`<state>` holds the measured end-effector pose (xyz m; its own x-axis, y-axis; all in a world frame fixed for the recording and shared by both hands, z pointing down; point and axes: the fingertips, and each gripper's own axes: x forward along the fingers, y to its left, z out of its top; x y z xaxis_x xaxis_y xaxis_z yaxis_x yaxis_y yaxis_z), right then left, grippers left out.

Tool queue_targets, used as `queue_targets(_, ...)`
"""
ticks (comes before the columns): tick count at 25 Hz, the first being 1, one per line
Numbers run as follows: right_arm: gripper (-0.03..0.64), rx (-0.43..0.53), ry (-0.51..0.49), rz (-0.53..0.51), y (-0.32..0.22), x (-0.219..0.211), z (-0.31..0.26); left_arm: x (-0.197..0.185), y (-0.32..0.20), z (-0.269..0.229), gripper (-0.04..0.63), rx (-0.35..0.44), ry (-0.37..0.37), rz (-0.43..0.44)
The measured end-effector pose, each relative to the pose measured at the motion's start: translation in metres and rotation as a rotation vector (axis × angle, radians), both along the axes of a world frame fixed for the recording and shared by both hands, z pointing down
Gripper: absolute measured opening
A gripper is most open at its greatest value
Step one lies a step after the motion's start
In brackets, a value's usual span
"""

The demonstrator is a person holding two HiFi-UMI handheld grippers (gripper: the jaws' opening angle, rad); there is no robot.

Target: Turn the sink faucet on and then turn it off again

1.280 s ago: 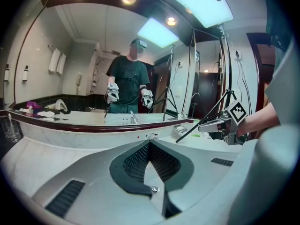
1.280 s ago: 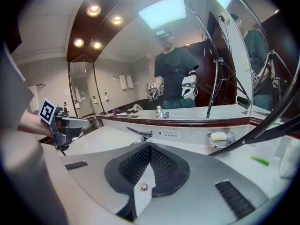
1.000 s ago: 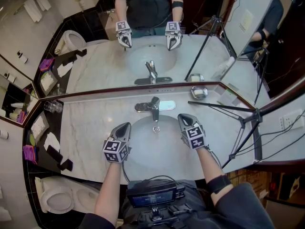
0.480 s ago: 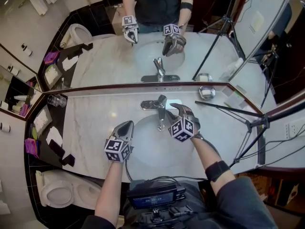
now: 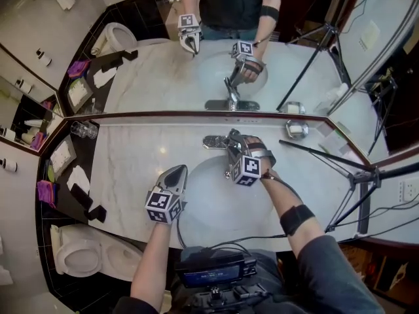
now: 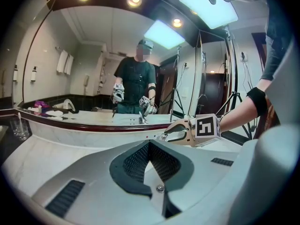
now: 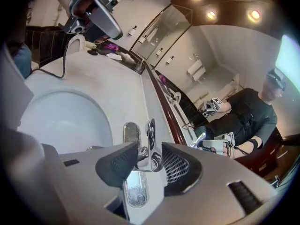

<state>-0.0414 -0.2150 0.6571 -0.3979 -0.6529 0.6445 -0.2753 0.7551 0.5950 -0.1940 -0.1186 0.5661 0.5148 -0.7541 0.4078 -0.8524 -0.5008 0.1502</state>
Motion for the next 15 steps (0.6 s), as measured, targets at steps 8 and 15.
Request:
queue_targets(8, 0.15, 0.002, 0.069, -0.04, -0.002, -0.009, 0.016, -0.003, 0.0, 0.004, 0.0, -0.01, -0.003, -0.005)
queue_targets(15, 0.147, 0.036, 0.109, -0.055, 0.001, -0.01, 0.016, 0.004, -0.001, 0.007, 0.0, -0.016, 0.003, 0.002)
